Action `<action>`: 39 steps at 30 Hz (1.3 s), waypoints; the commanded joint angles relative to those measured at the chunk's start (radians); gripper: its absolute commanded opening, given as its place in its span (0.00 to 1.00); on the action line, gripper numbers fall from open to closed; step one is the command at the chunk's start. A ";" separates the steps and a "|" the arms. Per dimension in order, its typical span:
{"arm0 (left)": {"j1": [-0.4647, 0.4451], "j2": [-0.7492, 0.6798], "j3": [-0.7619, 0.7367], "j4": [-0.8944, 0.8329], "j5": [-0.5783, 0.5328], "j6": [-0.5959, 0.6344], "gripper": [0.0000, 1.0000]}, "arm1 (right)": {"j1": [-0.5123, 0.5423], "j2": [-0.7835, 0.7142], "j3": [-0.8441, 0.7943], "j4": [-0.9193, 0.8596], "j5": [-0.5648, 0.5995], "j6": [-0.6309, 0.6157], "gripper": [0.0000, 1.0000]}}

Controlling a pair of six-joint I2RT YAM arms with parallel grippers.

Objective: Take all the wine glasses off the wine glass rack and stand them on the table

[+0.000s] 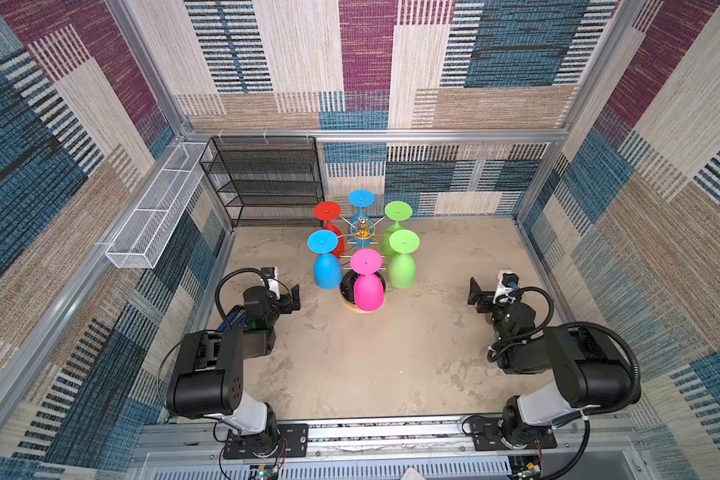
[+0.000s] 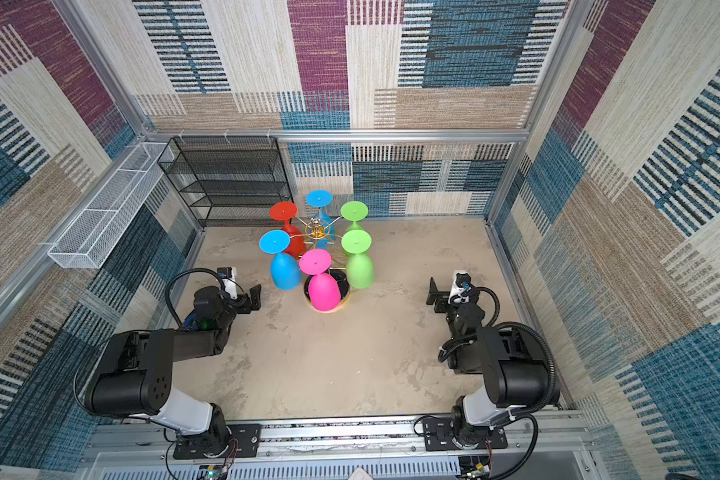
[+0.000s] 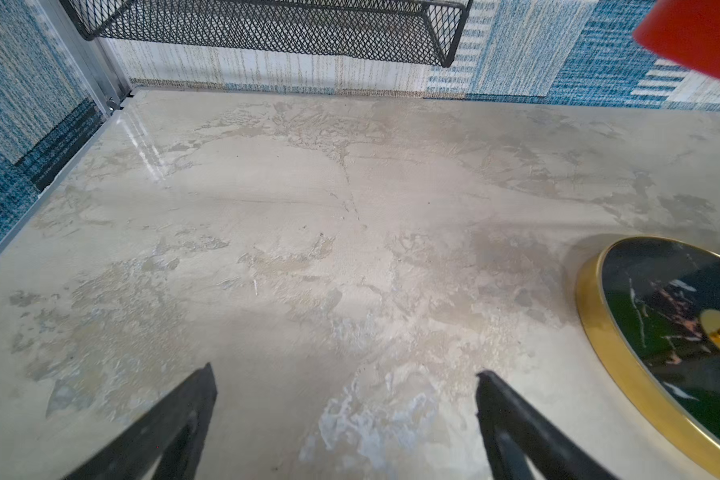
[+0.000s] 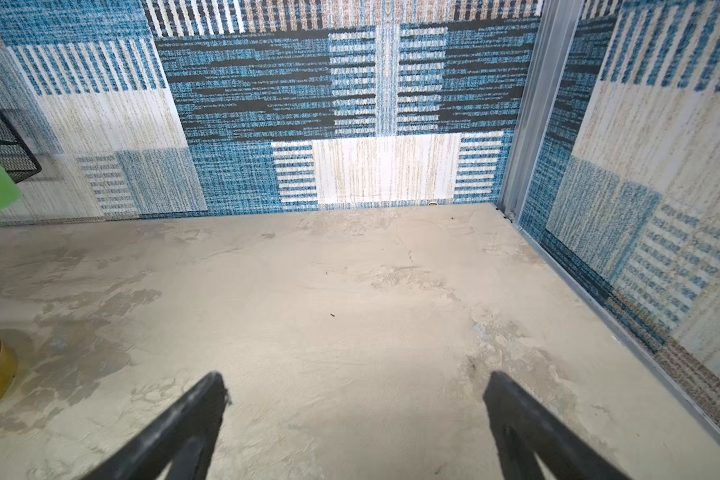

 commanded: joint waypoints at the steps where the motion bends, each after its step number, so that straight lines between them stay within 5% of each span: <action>1: 0.000 -0.003 0.005 0.000 0.011 0.014 0.99 | 0.002 0.001 0.007 0.024 -0.010 -0.002 0.99; 26: 0.011 -0.005 -0.008 0.027 0.031 0.006 0.99 | 0.001 -0.004 0.007 0.023 -0.013 -0.002 0.99; 28: 0.012 -0.046 -0.019 0.021 0.031 0.005 0.99 | 0.002 -0.037 0.035 -0.054 -0.018 -0.007 0.99; 30: 0.011 -0.163 0.000 -0.111 0.013 0.004 0.99 | 0.002 -0.121 0.131 -0.309 0.020 0.024 0.99; 33: 0.012 -0.307 0.059 -0.296 -0.141 -0.104 0.99 | -0.001 -0.225 0.288 -0.660 0.143 0.278 0.99; 36: 0.016 -0.389 0.082 -0.316 -0.246 -0.267 0.99 | -0.004 -0.292 0.393 -0.877 0.034 0.503 0.99; 39: 0.020 -0.455 0.059 -0.273 -0.265 -0.517 0.99 | -0.007 -0.315 0.457 -0.921 -0.235 0.537 0.99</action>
